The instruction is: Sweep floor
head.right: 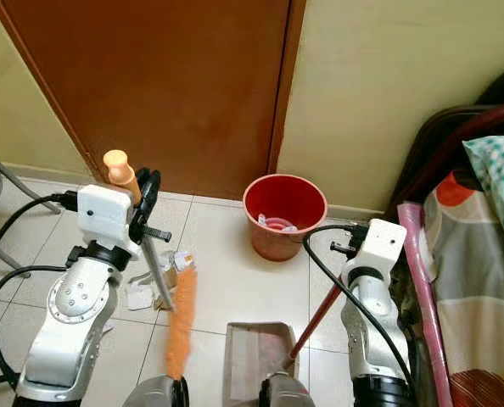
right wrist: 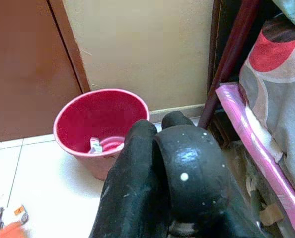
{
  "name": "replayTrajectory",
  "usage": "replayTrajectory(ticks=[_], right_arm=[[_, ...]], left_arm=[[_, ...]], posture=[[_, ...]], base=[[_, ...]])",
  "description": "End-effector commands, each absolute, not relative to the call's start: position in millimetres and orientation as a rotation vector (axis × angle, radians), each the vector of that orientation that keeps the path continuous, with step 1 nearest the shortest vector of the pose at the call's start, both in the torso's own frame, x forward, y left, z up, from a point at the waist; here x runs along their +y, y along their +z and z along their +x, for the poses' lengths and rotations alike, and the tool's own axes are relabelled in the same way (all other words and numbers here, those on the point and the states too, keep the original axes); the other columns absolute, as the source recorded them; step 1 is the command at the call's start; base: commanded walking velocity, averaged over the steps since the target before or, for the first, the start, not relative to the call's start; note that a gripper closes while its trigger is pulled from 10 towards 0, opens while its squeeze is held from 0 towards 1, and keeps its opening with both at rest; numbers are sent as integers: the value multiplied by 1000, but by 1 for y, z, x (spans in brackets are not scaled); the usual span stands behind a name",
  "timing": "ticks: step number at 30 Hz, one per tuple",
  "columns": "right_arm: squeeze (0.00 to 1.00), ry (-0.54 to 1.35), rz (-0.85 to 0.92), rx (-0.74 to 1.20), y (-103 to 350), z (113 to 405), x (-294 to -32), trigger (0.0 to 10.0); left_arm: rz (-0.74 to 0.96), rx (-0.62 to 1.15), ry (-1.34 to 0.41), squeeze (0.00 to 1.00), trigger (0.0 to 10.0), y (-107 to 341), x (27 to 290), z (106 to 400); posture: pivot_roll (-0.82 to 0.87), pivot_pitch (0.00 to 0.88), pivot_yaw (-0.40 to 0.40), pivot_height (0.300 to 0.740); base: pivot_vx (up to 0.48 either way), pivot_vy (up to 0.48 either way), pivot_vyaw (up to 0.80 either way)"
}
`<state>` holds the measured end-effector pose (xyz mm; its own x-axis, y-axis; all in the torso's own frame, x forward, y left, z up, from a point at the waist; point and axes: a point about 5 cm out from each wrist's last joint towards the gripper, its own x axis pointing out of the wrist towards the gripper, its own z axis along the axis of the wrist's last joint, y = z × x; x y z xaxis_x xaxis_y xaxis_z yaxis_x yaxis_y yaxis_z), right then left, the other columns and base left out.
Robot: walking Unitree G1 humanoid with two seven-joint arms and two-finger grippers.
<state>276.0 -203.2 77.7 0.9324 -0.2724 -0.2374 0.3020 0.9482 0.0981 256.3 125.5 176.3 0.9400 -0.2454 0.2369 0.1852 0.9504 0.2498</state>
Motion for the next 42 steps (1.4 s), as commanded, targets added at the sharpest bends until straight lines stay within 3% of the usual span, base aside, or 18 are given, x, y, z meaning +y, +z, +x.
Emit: replayTrajectory(ticks=[1, 11, 18, 34, 42], right_arm=[[0, -299, 135, 194, 84, 280, -206, 10000], [0, -244, 169, 173, 90, 288, -204, 10000], [0, -231, 185, 198, 88, 283, -218, 10000], [0, -214, 182, 208, 84, 283, -215, 10000], [0, -215, 183, 205, 84, 284, -214, 10000]], left_arm=[[292, -409, -186, 0, 10000, 207, 130, 253], [439, -368, -67, 0, 10000, 199, 161, 260], [474, -294, 15, 0, 10000, 183, 187, 267], [377, -353, 30, 0, 10000, 197, 170, 272], [363, -344, 1, 0, 10000, 193, 163, 272]], posture=[[17, 83, -42, 740], [16, 107, -38, 740], [-3, 126, -50, 740], [0, 119, -53, 740], [-1, 117, -45, 740]], base=[[0, 0, 0], [0, 0, 0], [0, 0, 0], [-16, 0, 0], [-328, 0, 0]])
